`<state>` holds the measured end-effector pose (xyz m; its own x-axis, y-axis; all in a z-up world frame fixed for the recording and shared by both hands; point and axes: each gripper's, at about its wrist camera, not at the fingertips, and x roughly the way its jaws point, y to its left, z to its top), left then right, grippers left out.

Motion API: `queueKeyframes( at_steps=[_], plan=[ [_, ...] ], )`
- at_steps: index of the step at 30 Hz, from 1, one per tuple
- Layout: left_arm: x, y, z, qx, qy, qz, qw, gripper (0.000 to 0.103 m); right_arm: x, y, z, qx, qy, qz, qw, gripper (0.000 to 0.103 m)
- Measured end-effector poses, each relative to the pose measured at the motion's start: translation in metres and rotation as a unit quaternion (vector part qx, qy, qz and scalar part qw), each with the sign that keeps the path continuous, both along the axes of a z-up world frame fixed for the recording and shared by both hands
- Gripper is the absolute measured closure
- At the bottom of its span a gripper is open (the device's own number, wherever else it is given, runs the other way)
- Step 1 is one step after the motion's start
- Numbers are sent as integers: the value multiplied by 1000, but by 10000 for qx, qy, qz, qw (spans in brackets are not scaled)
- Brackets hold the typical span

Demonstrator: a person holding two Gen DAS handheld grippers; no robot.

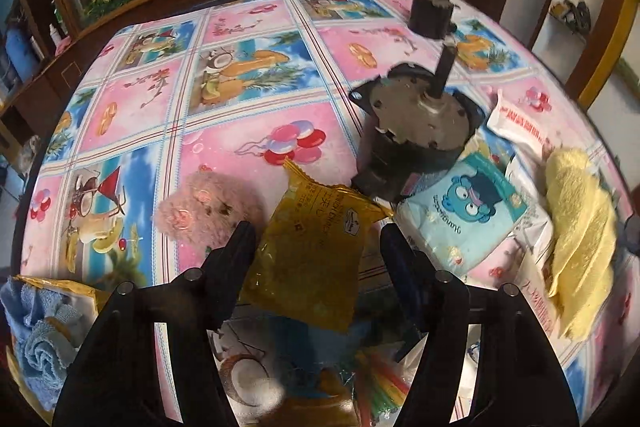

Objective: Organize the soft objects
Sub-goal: 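Grasp the yellow cracker bag with the left gripper while the right grasps a white red-text packet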

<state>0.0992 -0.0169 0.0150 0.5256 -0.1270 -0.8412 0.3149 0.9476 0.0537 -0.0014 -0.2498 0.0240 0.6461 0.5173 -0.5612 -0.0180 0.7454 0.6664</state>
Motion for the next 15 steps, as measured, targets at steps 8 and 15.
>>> queueKeyframes(
  at_steps=[8,15],
  plan=[
    [-7,8,5,-441,231,191,9986,60,6,-9,17,-165,-104,-57,9998,51],
    [-47,32,46,-1096,39,298,9935,60,56,-5,30,-1052,-37,216,9942,51]
  ],
)
